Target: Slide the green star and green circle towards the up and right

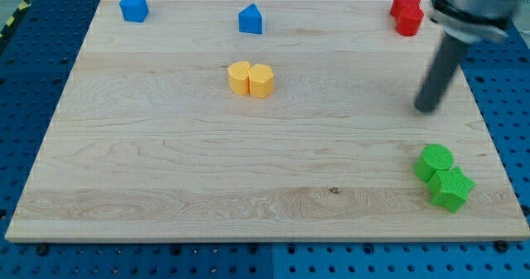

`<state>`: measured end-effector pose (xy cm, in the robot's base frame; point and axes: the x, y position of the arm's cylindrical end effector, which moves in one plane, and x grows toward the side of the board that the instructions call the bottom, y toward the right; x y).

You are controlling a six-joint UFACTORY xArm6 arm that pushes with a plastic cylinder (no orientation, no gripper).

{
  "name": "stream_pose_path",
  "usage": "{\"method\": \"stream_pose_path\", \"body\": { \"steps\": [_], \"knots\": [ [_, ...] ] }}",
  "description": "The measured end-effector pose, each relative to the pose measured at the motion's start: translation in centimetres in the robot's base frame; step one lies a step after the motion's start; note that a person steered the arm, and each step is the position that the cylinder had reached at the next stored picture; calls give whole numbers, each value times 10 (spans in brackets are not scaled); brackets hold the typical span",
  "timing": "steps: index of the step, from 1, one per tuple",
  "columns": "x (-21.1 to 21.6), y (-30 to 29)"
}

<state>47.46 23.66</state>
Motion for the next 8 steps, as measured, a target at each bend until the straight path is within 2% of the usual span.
{"method": "stream_pose_path", "body": {
  "steps": [1,2,3,4,6,8],
  "knots": [
    [86,46],
    [120,52],
    [121,48],
    [123,13],
    [121,5],
    [92,-59]
  ]
}}
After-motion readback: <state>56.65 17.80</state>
